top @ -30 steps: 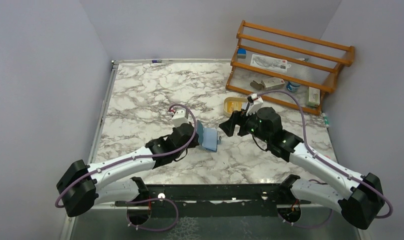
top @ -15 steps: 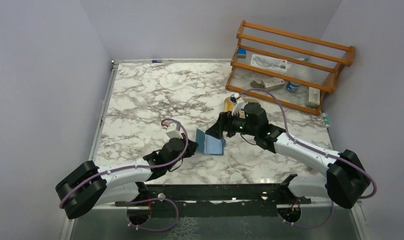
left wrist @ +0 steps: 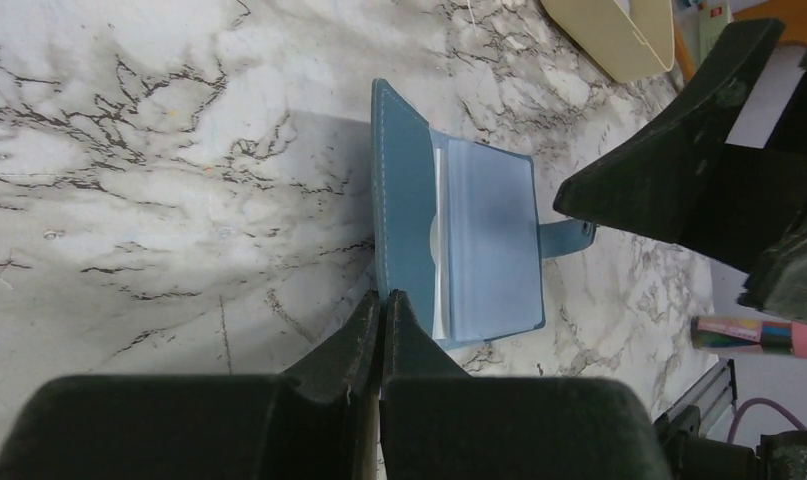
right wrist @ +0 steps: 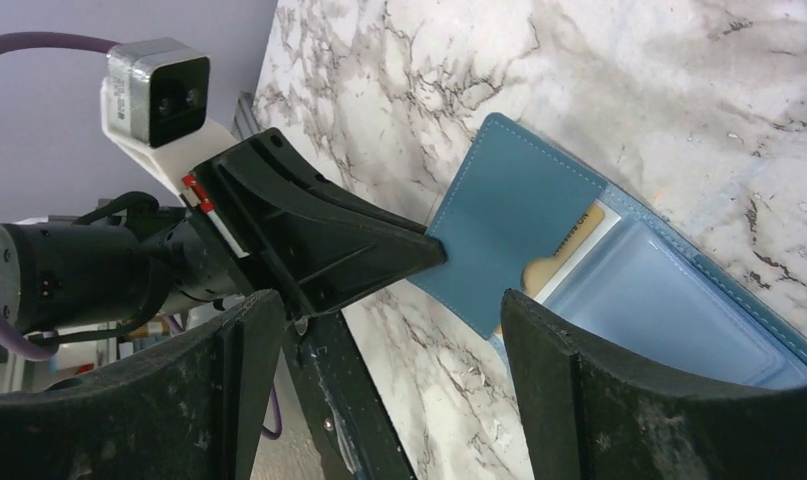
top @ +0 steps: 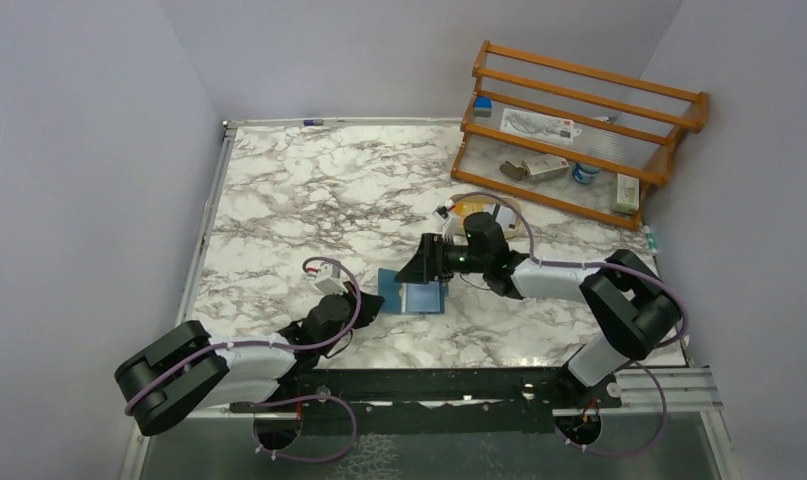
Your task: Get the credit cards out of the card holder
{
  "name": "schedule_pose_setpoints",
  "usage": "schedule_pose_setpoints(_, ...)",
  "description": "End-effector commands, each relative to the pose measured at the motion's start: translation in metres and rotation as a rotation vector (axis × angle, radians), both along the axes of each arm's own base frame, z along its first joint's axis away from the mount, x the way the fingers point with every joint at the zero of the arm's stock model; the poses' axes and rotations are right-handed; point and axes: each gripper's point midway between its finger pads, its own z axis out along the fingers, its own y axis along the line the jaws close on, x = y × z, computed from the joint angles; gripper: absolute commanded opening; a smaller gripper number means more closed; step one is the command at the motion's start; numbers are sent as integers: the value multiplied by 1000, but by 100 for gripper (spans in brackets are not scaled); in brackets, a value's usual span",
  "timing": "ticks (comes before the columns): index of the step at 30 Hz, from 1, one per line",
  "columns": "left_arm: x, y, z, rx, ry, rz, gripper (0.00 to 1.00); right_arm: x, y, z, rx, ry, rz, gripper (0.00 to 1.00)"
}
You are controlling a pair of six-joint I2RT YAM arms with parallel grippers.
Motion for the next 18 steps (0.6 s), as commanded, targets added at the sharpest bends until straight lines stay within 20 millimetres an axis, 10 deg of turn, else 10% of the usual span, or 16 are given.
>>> schedule_pose_setpoints(1,-7,11,-16,-16,20,14,0,-1,8,-5,42,31,18,83)
schedule_pose_setpoints(18,-19,6,-59,-48,247,39,0,-13,2,-72,-65,160,-57,81)
